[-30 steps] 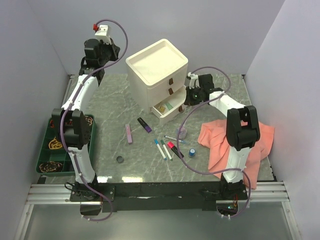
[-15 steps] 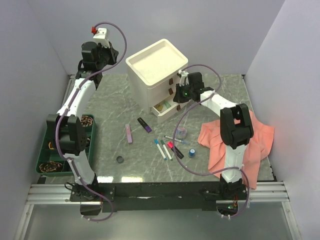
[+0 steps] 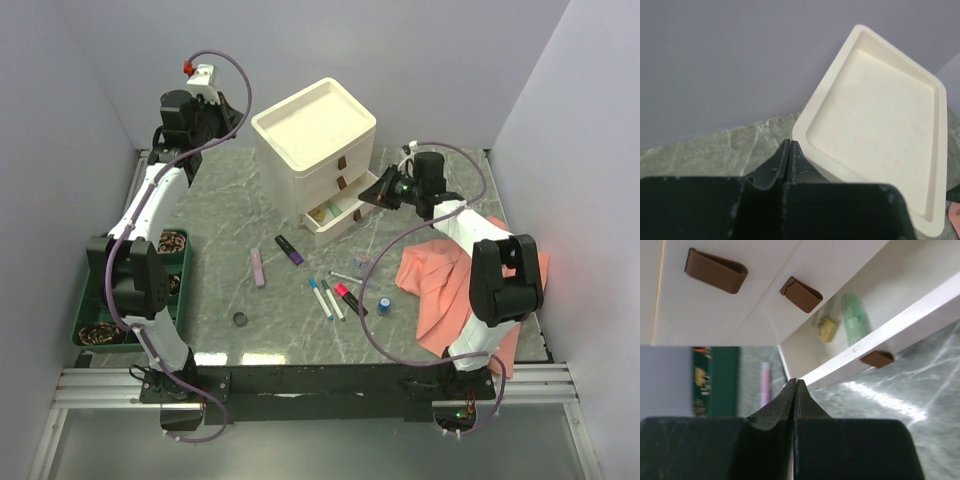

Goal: Sort the stationery into containers
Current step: Close the drawer in the storage box.

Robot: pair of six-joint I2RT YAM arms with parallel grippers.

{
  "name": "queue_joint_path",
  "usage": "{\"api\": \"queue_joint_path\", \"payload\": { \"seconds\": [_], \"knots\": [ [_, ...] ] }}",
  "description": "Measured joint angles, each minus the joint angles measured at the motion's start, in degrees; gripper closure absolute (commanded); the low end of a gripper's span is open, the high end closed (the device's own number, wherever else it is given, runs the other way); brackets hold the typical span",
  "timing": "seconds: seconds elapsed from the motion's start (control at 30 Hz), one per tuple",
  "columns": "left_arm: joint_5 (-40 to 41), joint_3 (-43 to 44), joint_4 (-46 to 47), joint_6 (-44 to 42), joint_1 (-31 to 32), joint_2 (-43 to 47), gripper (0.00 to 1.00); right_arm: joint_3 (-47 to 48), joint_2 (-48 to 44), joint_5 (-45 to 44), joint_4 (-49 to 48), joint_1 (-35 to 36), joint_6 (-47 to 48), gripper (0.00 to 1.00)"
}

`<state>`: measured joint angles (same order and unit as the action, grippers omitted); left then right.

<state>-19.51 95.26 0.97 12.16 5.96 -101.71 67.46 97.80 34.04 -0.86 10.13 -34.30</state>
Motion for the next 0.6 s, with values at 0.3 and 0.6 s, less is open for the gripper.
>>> {"api": "queue_joint_path", "payload": {
  "seconds": [0.3,0.6],
  "knots": [
    [-2.4,-5.0,-3.0,-0.7,0.0,0.0,0.99,-1.1,5.0,3.0,-4.2,-3.1,-11.0,1.00],
    [-1.2,-5.3,-3.2,-2.0,0.0,0.0,0.99,-1.7,7.8,3.1,-4.0,-6.7,-12.3,1.00]
  ]
}}
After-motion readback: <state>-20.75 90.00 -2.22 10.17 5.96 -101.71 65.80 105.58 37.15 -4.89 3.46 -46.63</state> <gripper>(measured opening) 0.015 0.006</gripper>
